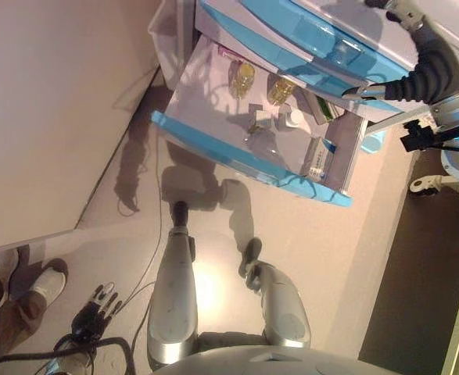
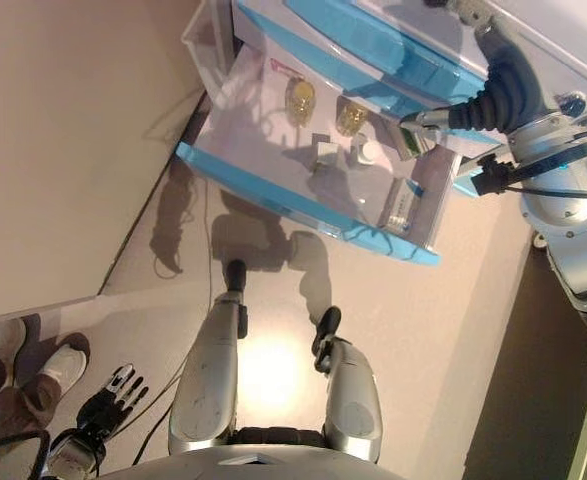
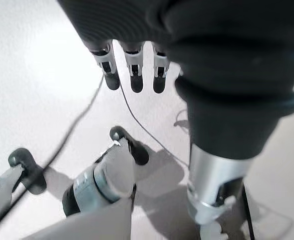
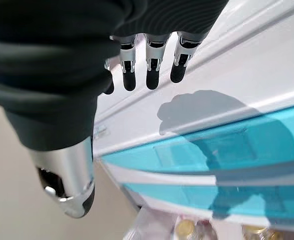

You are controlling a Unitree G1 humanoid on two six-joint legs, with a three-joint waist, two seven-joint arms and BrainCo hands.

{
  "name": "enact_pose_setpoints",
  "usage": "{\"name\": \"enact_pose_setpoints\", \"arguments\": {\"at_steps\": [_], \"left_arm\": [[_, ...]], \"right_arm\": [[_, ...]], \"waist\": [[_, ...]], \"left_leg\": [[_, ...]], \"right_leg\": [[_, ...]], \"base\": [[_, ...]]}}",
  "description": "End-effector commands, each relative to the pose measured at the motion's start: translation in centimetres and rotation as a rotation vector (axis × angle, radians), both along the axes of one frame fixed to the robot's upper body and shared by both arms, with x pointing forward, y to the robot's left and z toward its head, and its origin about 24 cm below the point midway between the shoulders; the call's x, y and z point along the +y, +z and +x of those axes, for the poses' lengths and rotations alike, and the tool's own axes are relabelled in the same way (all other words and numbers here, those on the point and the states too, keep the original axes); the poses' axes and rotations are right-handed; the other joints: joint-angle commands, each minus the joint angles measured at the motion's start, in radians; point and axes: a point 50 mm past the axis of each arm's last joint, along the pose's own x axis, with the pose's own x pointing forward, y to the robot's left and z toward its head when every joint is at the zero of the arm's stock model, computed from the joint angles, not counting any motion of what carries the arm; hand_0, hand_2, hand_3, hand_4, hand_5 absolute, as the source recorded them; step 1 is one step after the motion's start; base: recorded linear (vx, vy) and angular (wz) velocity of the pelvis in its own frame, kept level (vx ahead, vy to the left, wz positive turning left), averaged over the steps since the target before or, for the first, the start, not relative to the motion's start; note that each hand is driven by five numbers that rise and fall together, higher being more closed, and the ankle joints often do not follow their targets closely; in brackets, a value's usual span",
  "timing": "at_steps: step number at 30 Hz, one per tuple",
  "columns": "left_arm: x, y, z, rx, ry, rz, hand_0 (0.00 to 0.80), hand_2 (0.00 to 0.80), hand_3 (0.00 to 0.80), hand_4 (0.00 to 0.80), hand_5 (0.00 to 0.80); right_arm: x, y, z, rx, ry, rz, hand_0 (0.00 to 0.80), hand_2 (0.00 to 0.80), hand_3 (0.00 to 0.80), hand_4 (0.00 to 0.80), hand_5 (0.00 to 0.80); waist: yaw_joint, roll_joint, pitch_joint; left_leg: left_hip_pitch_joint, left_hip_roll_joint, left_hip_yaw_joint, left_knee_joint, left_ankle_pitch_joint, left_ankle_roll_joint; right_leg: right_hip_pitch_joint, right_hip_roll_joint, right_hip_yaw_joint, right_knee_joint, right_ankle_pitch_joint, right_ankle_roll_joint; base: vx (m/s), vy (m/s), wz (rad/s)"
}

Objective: Open the drawer and pick up the medicine

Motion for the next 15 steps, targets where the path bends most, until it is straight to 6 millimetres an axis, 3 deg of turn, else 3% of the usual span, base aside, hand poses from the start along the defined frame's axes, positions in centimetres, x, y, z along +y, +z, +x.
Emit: {"name": "enact_pose_setpoints", "arguments": {"at_steps": [1,15], "left_arm": [[-0.4,-0.5,-1.4,0.052,-0.041,0.009,0.0,0.0,0.0,0.0,0.0],[-1.1,-0.8,-1.3,0.081,-0.077,-0.005,0.0,0.0,0.0,0.0,0.0]], "right_arm": [[0.8,2.8,0.1,-0.089,-0.006,-0.052,0.0,0.0,0.0,0.0,0.0],[1.2,0.3,4.4,0.064,-0.094,-0.103,0.0,0.0,0.0,0.0,0.0]], "waist": [[0.048,0.013,-0.021],[0.086,0.047,-0.021]], "left_leg": [[0.157,-0.049,0.016,-0.098,-0.112,0.068],[0.137,-0.076,-0.007,-0.093,-0.108,0.066]], "right_leg": [[-0.094,0.002,0.023,0.113,0.227,0.045],[-0.099,-0.019,0.002,0.106,0.206,0.031]], "base": [[0.007,0.006,0.16],[0.004,0.018,0.01]]}}
